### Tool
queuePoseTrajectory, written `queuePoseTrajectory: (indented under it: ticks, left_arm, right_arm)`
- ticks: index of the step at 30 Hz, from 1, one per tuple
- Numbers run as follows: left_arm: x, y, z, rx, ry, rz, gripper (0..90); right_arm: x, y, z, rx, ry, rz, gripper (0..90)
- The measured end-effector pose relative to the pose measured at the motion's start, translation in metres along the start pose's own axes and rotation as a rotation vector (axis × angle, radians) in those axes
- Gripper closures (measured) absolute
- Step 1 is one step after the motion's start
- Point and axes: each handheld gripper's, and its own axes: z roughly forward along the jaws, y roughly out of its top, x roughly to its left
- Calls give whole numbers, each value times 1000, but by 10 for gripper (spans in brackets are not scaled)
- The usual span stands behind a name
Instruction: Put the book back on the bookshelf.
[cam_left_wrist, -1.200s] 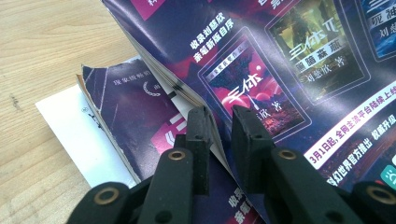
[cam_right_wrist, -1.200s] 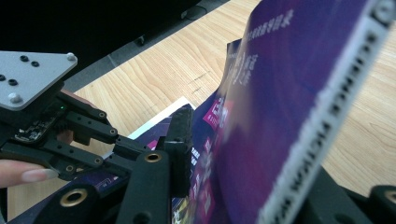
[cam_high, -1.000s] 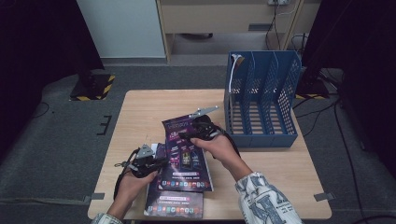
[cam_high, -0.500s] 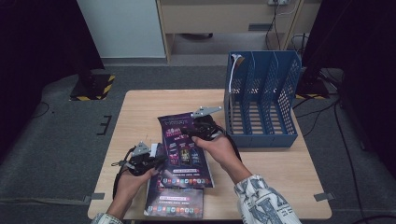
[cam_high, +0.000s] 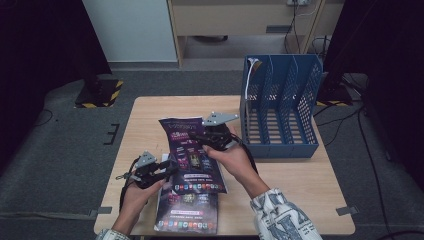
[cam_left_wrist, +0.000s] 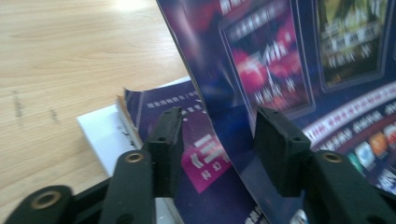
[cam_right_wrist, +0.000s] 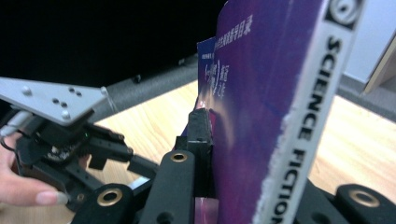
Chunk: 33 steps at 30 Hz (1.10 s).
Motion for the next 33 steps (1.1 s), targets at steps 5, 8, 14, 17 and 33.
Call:
queuePoseTrajectory:
  ticks: [5, 8, 14, 17, 33]
  left_arm:
    - [0, -2, 4, 28, -26, 14, 459]
    - [-2, -3, 7, 45, -44, 17, 452]
    - [-2, -3, 9, 61, -76, 13, 452]
    - [-2, -4, 10, 70, -93, 17, 482]
    - [-2, 3, 3, 73, -74, 13, 766]
  right_arm:
    - [-1, 3, -7, -55, 8, -4, 823]
    - [-1, 4, -9, -72, 12, -8, 823]
    - [1, 4, -10, -79, 15, -15, 824]
    - [1, 3, -10, -82, 15, -16, 823]
    - [-1, 0, -13, -97, 31, -10, 825]
